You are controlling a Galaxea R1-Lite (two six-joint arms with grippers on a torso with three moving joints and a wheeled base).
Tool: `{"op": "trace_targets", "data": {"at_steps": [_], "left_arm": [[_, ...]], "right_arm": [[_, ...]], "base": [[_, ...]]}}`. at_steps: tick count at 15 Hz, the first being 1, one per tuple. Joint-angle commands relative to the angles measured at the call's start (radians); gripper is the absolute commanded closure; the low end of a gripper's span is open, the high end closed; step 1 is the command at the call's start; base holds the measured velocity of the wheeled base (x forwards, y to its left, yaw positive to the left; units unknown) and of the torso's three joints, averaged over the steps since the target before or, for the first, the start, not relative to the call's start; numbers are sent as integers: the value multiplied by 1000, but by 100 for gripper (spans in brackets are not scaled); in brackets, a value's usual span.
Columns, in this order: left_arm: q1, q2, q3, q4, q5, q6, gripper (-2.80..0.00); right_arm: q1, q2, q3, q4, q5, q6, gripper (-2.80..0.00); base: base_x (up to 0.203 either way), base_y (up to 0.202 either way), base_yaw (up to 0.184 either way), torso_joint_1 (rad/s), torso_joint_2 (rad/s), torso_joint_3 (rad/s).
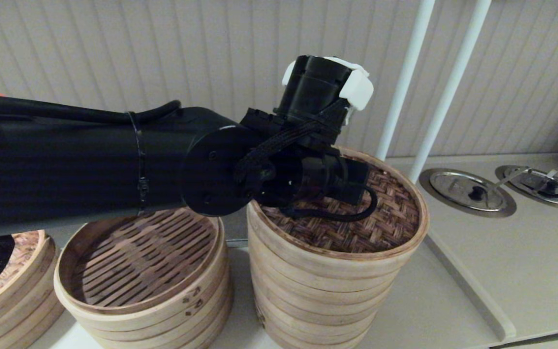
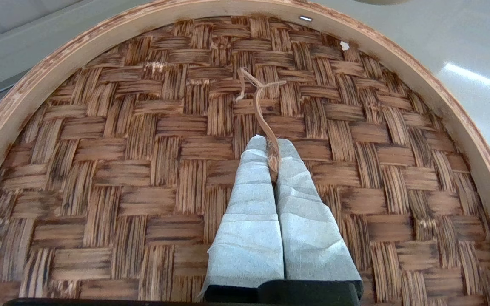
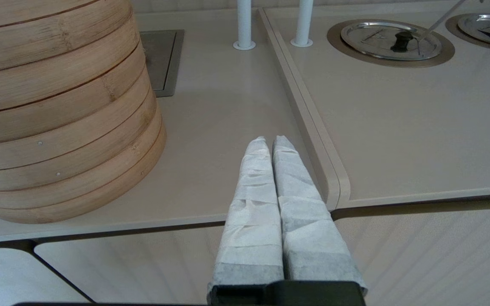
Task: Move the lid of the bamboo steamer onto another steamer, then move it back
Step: Put the steamer
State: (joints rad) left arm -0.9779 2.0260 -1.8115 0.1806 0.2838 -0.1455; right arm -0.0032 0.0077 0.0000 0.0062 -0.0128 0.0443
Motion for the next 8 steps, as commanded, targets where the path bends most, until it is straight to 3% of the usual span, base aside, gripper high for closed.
{"op": "trace_targets", "data": {"at_steps": [1, 8], "left_arm": [[2, 13, -8, 1, 3, -1, 0], [19, 14, -42, 2, 29, -3, 0]], "right_arm": [[0, 0, 3, 0, 0, 0, 0], [0, 2, 3, 0, -1, 0, 0]], "base": [[0, 0, 0, 0, 0, 0], [0, 0, 0, 0, 0, 0]]}}
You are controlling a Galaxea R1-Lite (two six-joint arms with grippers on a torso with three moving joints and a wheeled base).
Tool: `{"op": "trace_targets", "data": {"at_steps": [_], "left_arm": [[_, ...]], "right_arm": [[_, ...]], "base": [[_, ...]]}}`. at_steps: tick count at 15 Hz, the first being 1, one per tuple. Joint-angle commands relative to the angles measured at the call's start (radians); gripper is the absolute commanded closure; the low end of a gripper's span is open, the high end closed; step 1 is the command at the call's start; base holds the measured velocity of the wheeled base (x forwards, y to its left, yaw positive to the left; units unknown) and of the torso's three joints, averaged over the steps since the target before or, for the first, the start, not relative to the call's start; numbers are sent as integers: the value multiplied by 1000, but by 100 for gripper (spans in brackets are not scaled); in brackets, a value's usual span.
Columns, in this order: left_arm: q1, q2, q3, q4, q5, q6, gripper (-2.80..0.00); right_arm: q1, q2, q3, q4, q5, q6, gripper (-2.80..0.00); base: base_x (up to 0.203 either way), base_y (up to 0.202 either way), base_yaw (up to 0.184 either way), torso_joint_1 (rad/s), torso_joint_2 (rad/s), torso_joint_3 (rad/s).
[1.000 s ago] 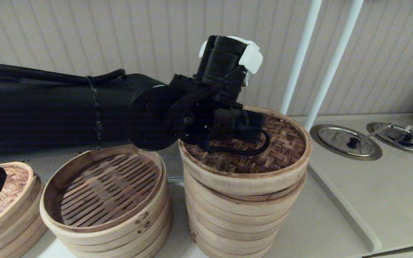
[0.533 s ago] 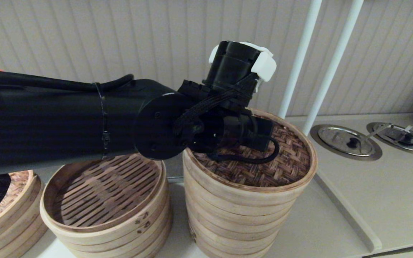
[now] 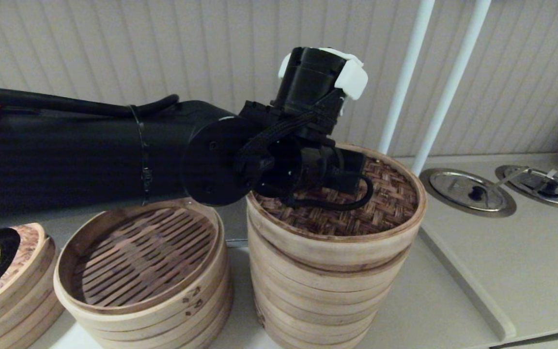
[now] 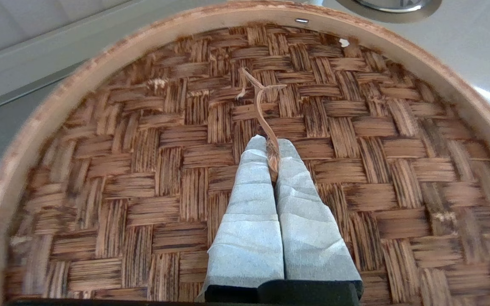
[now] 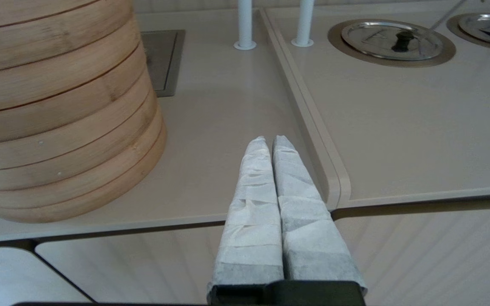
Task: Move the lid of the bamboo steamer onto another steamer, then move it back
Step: Put the steamer
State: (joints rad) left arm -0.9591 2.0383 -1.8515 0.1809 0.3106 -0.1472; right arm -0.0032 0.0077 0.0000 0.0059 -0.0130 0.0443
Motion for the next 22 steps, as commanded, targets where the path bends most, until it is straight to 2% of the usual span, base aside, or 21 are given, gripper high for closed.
{"op": "trace_targets", "data": {"at_steps": [1, 10, 15, 22], "left_arm": [[1, 1, 3, 1, 2, -3, 0], [0, 2, 31, -4, 4, -6, 0], [-1, -40, 104, -9, 4, -15, 0], [0, -30, 100, -9, 2, -17, 0]], "right_arm": [[0, 2, 3, 0, 1, 0, 0], [0, 2, 3, 0, 1, 0, 0], [0, 0, 3, 0, 1, 0, 0], [0, 2, 3, 0, -1, 0, 0]], "base": [[0, 0, 0, 0, 0, 0], [0, 0, 0, 0, 0, 0], [0, 0, 0, 0, 0, 0], [0, 0, 0, 0, 0, 0]]}}
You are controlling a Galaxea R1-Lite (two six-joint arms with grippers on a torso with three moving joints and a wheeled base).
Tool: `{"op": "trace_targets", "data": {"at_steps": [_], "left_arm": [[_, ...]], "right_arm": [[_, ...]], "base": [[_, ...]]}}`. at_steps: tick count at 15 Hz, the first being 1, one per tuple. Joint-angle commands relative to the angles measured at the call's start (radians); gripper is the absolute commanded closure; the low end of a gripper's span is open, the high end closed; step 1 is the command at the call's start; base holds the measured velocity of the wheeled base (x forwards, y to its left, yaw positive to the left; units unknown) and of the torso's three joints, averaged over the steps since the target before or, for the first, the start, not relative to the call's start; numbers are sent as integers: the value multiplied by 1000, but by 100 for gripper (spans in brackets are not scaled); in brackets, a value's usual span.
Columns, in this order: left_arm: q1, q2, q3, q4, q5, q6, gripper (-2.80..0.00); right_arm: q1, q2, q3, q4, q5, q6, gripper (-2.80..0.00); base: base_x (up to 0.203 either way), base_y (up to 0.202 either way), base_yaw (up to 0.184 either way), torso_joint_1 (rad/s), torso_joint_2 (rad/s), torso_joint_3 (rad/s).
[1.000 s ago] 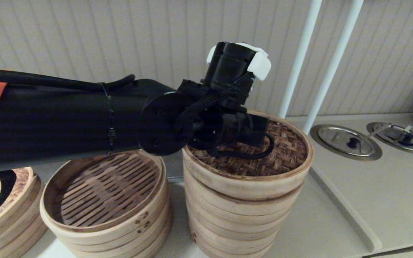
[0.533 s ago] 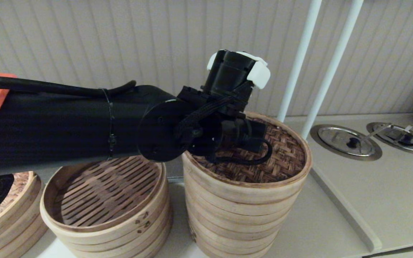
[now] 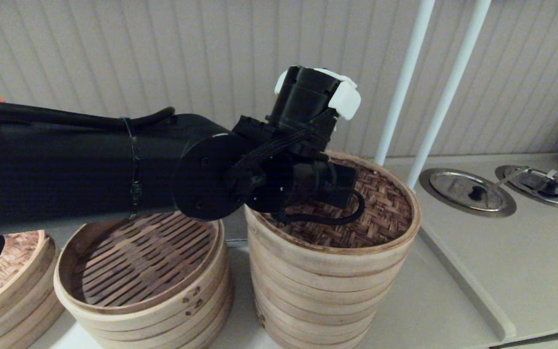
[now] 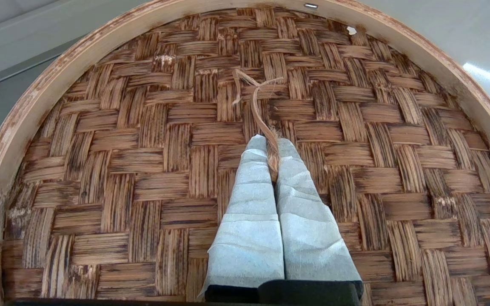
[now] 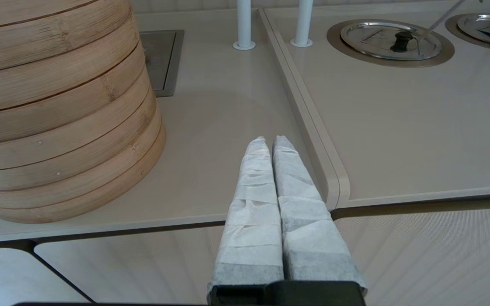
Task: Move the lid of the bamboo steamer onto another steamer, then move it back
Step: Put the steamer
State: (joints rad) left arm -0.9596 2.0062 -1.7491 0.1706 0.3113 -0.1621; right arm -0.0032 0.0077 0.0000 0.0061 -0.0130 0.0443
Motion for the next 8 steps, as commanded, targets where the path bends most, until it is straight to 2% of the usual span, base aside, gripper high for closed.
{"op": "trace_targets", "data": {"at_steps": [1, 2, 5, 8], "left_arm": [[1, 3, 2, 1, 4, -4, 0], [1, 2, -1, 1, 5, -5, -280], [0, -13, -15, -1, 6, -17, -280], [0, -103, 21, -15, 30, -21, -280]], "right_arm": [[0, 2, 3, 0, 0, 0, 0], [0, 2, 3, 0, -1, 0, 0], [0, 2, 3, 0, 0, 0, 0], [0, 2, 3, 0, 0, 0, 0]], "base": [[0, 0, 0, 0, 0, 0], [0, 0, 0, 0, 0, 0], [0, 0, 0, 0, 0, 0], [0, 0, 0, 0, 0, 0]]}}
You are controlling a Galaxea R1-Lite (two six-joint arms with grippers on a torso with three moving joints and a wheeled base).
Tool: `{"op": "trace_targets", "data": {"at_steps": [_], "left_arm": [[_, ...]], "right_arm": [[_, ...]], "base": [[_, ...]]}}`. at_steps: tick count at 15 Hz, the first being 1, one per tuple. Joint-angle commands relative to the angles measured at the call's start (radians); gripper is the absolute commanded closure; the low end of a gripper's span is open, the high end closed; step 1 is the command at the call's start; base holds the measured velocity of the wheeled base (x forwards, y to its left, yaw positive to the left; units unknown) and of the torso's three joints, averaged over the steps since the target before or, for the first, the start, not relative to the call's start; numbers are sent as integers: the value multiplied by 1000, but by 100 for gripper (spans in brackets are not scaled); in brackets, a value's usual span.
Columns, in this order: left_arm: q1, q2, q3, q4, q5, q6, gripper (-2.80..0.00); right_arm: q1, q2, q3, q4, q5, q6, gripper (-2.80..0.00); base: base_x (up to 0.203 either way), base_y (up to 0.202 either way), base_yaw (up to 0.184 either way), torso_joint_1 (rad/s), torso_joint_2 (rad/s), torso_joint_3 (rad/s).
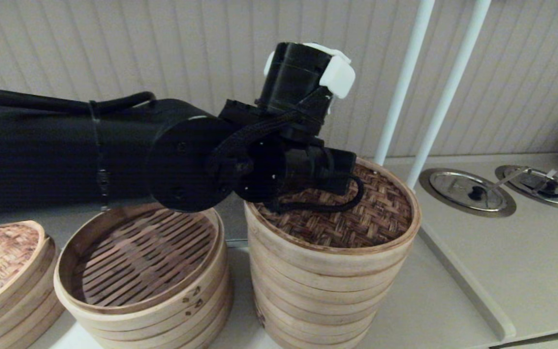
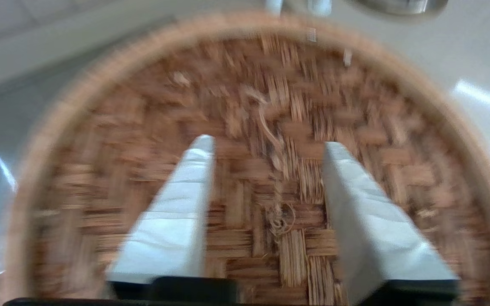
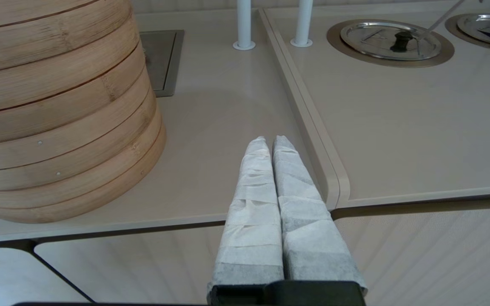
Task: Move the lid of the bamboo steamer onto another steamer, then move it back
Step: Put the steamer, then pick up the steamer
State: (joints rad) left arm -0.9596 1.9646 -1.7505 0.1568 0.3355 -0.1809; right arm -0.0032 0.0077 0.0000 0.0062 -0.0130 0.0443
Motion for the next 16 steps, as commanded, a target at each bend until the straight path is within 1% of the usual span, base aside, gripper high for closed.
{"op": "trace_targets", "data": {"at_steps": [1, 3, 5, 6, 8, 10, 11, 12, 13, 15, 16], "left_arm": [[0, -105, 42, -6, 8, -1, -280], [1, -215, 86, -10, 16, 4, -280], [8, -328, 141, -9, 42, 16, -280], [25, -405, 180, -8, 58, 24, 0], [59, -562, 283, -7, 80, 32, 0], [117, -758, 442, -5, 91, 48, 0], [172, -848, 527, -4, 92, 60, 0], [261, -935, 613, -3, 84, 72, 0], [353, -1015, 687, -3, 66, 82, 0], [506, -1140, 809, 1, 18, 90, 0], [536, -1193, 867, 3, 6, 89, 0]], "right_arm": [[0, 2, 3, 0, 1, 0, 0], [0, 2, 3, 0, -1, 0, 0], [0, 2, 3, 0, -1, 0, 0], [0, 2, 3, 0, -1, 0, 0], [0, 2, 3, 0, -1, 0, 0], [0, 2, 3, 0, 1, 0, 0], [0, 2, 3, 0, -1, 0, 0], [0, 2, 3, 0, -1, 0, 0], [0, 2, 3, 0, -1, -1, 0], [0, 2, 3, 0, 1, 0, 0], [0, 2, 3, 0, 0, 0, 0]], "base": [[0, 0, 0, 0, 0, 0], [0, 0, 0, 0, 0, 0], [0, 0, 0, 0, 0, 0], [0, 0, 0, 0, 0, 0], [0, 0, 0, 0, 0, 0], [0, 0, 0, 0, 0, 0], [0, 0, 0, 0, 0, 0], [0, 0, 0, 0, 0, 0], [0, 0, 0, 0, 0, 0], [0, 0, 0, 0, 0, 0], [0, 0, 0, 0, 0, 0]]}}
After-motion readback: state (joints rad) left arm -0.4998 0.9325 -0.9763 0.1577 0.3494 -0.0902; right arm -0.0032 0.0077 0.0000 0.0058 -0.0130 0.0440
